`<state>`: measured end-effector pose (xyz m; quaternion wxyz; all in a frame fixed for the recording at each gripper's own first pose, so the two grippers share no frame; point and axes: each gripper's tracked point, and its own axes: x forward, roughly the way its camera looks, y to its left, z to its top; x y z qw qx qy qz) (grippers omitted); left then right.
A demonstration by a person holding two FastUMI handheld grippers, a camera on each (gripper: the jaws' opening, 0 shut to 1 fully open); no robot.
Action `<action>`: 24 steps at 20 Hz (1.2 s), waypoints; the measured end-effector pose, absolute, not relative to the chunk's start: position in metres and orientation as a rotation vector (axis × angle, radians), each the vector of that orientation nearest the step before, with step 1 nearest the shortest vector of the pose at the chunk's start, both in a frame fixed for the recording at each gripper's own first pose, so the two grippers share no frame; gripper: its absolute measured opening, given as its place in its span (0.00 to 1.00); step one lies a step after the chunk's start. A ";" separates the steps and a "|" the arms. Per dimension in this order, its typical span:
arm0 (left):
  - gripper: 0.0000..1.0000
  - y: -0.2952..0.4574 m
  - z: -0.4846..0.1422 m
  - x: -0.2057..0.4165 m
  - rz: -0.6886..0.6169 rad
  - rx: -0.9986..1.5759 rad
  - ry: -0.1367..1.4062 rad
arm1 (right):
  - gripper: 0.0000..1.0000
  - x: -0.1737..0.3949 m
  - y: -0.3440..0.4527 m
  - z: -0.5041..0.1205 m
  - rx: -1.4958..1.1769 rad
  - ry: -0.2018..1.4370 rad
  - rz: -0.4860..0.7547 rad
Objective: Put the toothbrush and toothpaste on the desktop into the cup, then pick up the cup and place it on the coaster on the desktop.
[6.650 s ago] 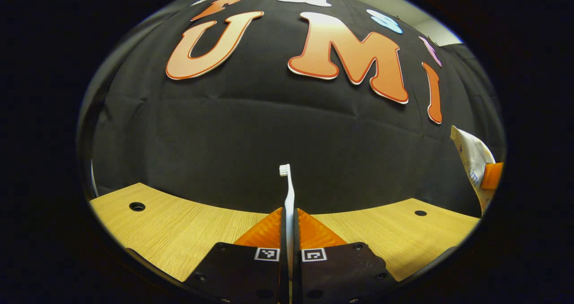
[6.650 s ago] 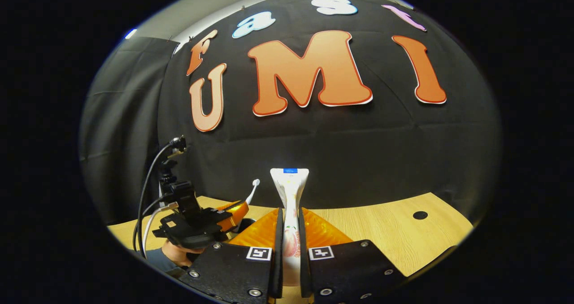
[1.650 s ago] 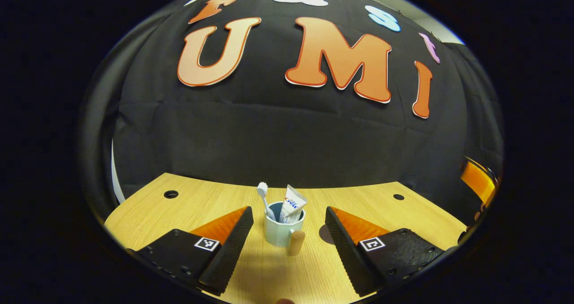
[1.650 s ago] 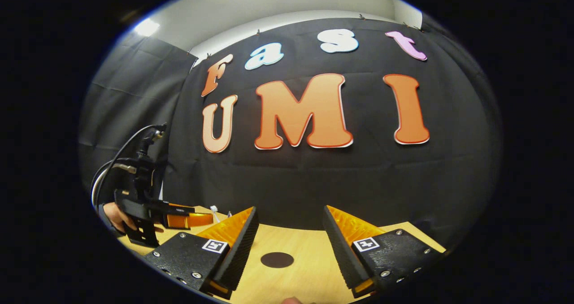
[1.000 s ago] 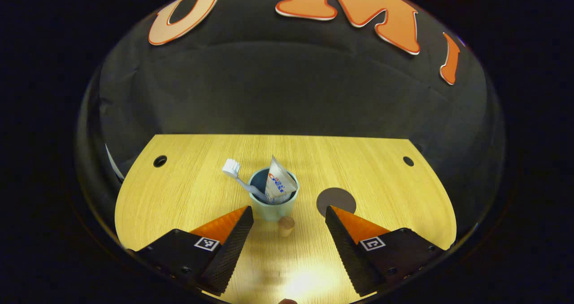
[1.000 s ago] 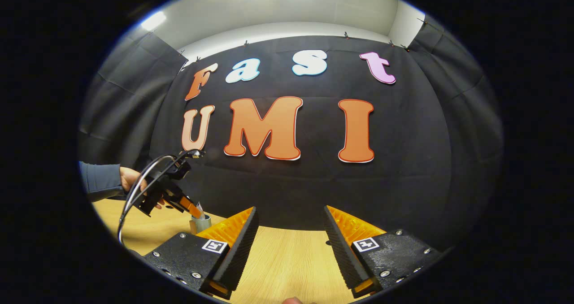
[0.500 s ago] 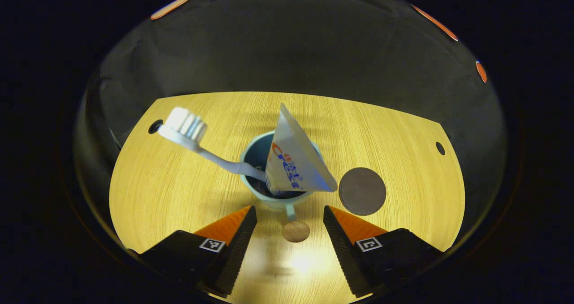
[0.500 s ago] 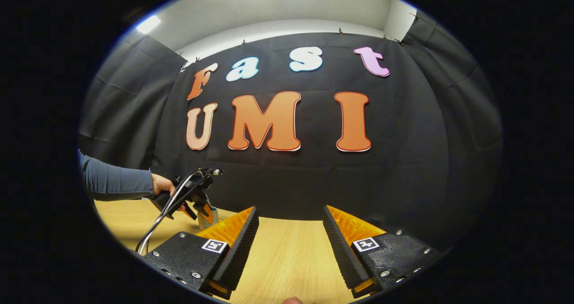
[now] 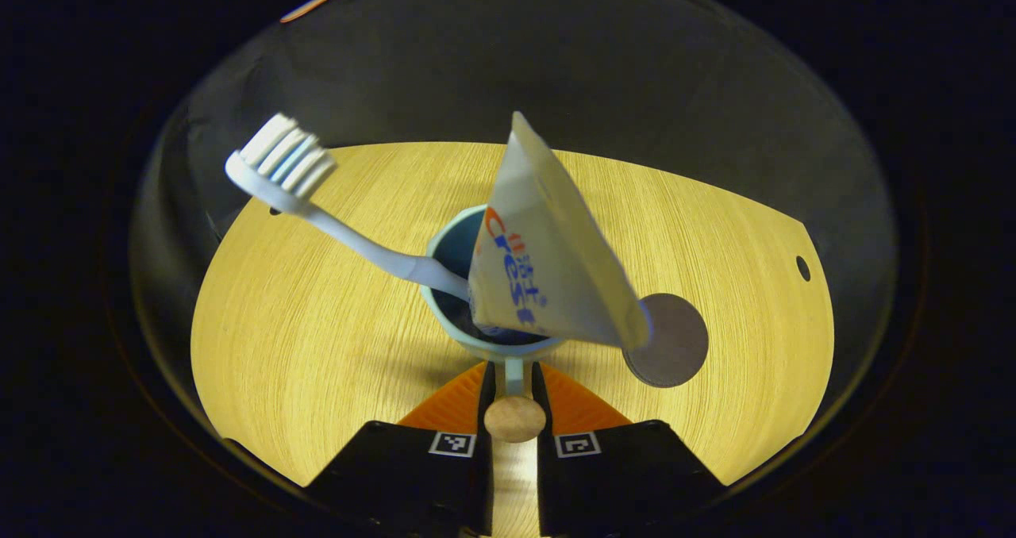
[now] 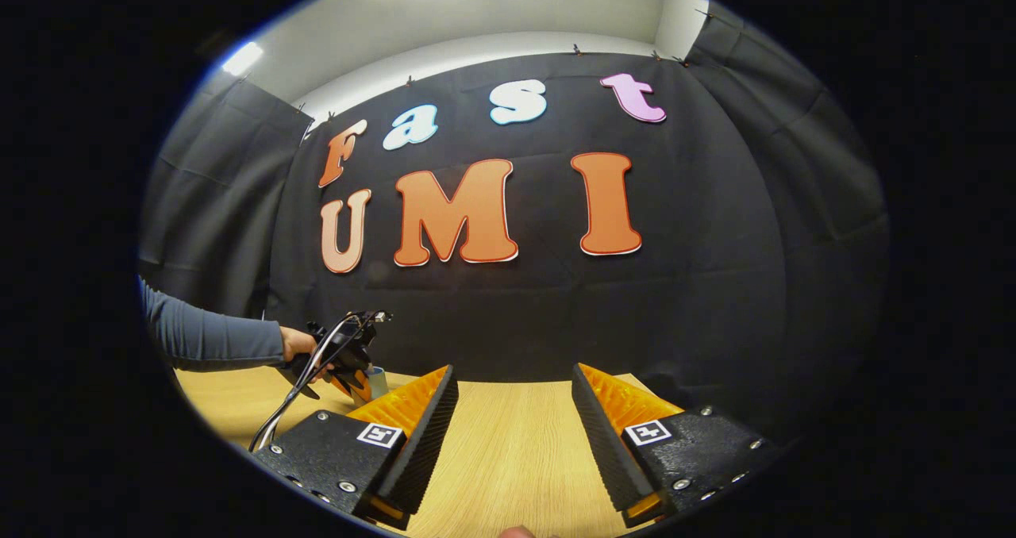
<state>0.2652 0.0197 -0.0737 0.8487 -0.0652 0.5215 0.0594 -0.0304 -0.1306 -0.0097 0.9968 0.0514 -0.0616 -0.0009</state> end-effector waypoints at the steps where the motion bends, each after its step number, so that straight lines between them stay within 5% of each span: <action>1: 0.22 0.024 -0.067 0.265 0.127 -0.133 1.096 | 0.87 -0.031 -0.134 -0.012 0.106 -0.121 -0.008; 13: 0.19 -0.003 -0.003 0.279 0.000 -0.060 0.974 | 0.87 -0.038 -0.135 -0.009 0.103 -0.129 -0.016; 24: 0.19 0.002 -0.013 0.269 -0.107 0.002 0.991 | 0.87 -0.053 -0.152 -0.021 0.101 -0.105 -0.049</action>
